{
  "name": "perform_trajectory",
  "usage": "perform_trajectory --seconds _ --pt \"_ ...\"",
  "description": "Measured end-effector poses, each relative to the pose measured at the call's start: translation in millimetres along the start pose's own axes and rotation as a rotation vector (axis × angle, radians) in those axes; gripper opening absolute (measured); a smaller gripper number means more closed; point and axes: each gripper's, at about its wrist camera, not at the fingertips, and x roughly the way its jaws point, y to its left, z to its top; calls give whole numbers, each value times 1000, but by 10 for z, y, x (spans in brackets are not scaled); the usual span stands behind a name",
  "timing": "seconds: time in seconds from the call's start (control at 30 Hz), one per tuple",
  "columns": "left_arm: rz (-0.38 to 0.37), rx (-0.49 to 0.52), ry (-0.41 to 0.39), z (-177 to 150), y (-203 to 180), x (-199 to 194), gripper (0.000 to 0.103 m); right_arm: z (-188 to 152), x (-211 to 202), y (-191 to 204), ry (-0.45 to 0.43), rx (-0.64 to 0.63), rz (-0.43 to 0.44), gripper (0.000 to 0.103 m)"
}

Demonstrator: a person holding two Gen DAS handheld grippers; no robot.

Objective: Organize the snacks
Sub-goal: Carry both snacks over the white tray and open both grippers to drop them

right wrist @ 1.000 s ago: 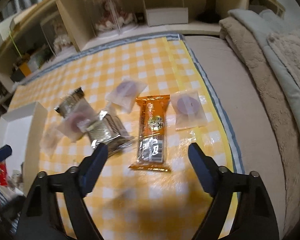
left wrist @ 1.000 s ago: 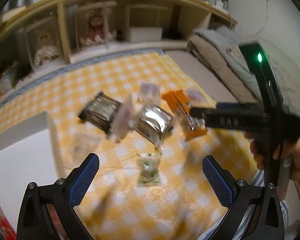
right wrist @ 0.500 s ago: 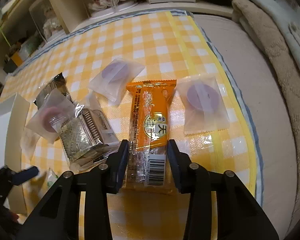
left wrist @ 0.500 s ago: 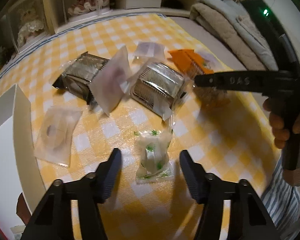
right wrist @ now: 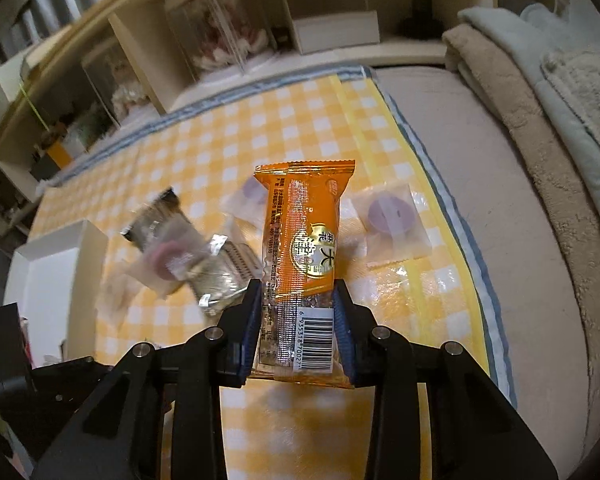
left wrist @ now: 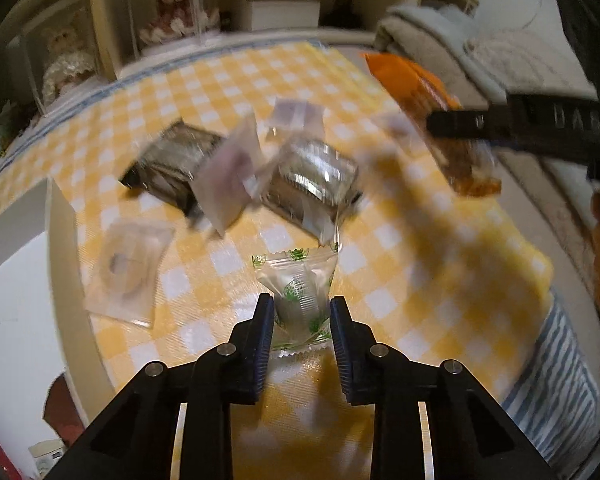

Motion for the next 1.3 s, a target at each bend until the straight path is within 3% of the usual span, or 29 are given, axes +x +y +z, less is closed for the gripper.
perform_trajectory --seconds 0.47,0.93,1.13,1.3 --pt "10 -92 -165 -45 336 -1170 28 -77 -614 552 -92 -53 85 34" --pt "121 -186 -253 -653 969 -2640 28 -128 -953 1676 -127 -192 225 34" --pt "132 -280 -217 -1004 1357 -2815 28 -201 -730 2110 -60 -208 264 34" --pt "95 -361 -130 -1129 1716 -2634 28 -231 -357 2416 39 -200 285 34"
